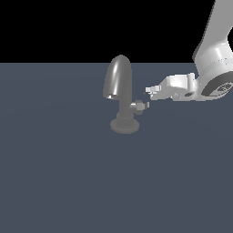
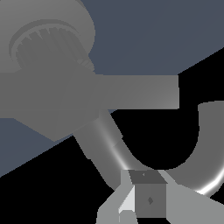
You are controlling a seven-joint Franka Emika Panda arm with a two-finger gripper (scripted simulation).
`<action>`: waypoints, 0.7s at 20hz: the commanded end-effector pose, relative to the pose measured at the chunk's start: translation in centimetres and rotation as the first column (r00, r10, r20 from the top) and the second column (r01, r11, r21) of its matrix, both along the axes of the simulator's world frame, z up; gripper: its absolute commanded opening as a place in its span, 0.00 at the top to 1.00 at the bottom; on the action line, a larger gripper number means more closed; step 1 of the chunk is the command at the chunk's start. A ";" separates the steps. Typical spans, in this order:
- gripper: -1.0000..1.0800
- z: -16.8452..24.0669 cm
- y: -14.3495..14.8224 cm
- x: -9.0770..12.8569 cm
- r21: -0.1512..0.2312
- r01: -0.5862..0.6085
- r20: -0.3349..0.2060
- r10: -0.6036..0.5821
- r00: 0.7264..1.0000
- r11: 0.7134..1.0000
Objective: Turn on the faucet by rotating a designated handle.
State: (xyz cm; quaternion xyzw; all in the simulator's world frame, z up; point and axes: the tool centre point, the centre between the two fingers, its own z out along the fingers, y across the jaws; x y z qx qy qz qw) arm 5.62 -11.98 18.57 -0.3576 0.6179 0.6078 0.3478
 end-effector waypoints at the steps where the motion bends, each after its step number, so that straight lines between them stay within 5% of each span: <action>1: 1.00 -0.6 0.0 -0.2 0.011 0.019 -0.018 -0.019 1.000 1.000; 14: 1.00 -2.1 0.0 -1.5 0.018 0.032 -0.032 -0.032 0.999 0.999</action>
